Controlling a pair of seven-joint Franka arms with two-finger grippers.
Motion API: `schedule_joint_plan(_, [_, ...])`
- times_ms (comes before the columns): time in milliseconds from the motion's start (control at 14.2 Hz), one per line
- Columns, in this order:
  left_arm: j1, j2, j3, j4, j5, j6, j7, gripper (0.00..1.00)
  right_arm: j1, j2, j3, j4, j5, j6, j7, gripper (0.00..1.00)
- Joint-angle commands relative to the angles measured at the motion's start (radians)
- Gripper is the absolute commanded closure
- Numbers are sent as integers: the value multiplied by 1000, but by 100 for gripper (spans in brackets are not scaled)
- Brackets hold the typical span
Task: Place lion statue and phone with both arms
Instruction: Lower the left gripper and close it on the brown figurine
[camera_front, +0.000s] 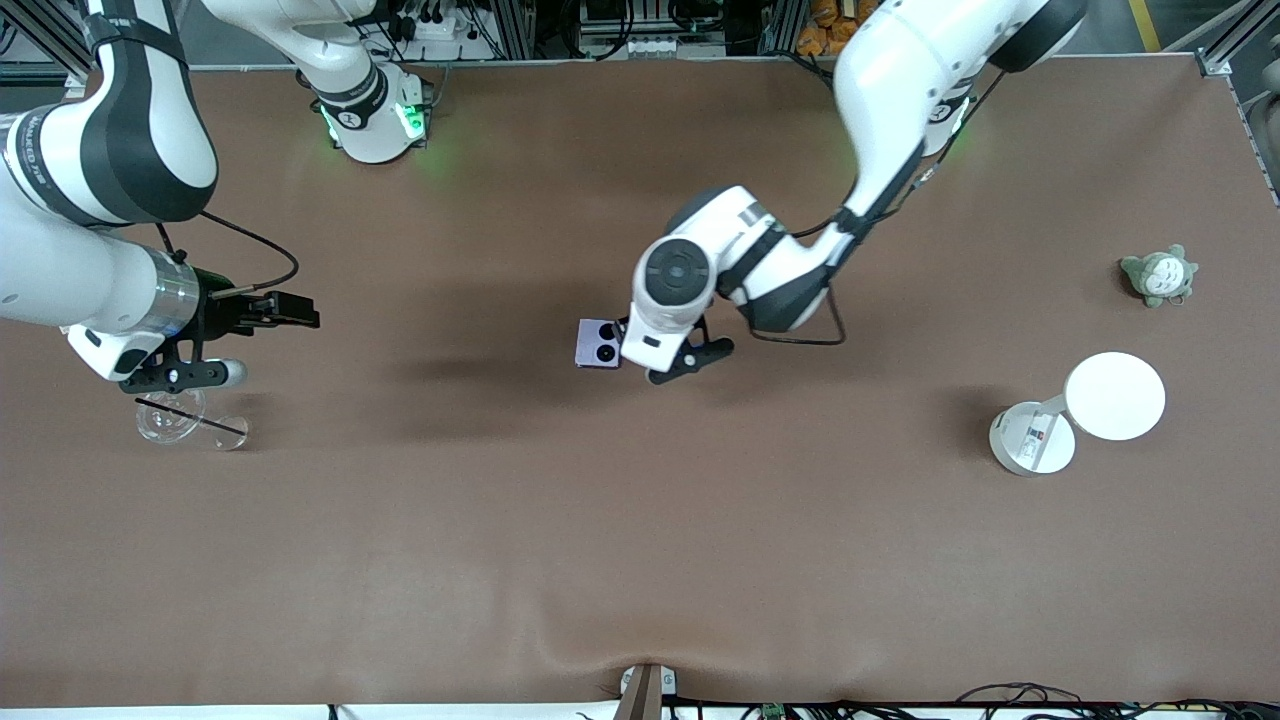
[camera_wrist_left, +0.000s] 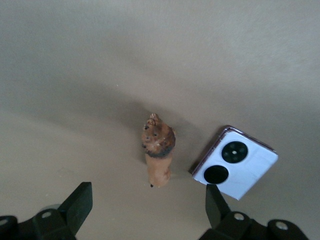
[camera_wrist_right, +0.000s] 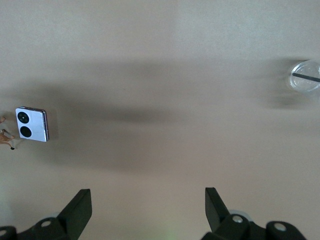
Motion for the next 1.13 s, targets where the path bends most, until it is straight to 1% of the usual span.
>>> schedule_joint_plan(0, [-106, 38, 55, 27, 118, 12, -146, 0, 0, -9, 2, 1, 15, -13, 3, 0])
schedule_joint_plan(212, [-117, 53, 63, 27, 129, 16, -168, 0, 0, -9, 2, 1, 15, -14, 3, 0])
schedule_joint_plan(494, [-122, 76, 70, 27, 136, 69, -211, 1, 1, -11, 2, 1, 15, -15, 3, 0])
schedule_joint_plan(564, [-122, 77, 73, 25, 139, 77, -212, 2, 3, -11, 2, 1, 15, -15, 3, 0])
schedule_joint_plan(635, [-122, 78, 73, 25, 139, 77, -213, 6, 3, -11, 2, 1, 15, -15, 3, 0])
schedule_joint_plan(705, [-122, 81, 73, 25, 139, 77, -213, 13, 3, -11, 3, 1, 15, -13, 3, 0])
schedule_joint_plan(917, [-122, 83, 73, 24, 146, 77, -220, 16, 13, -11, 5, 1, 15, -11, 9, 0])
schedule_joint_plan(1058, [-122, 83, 73, 22, 147, 77, -220, 21, 26, -12, 5, 1, 15, -10, 30, 0])
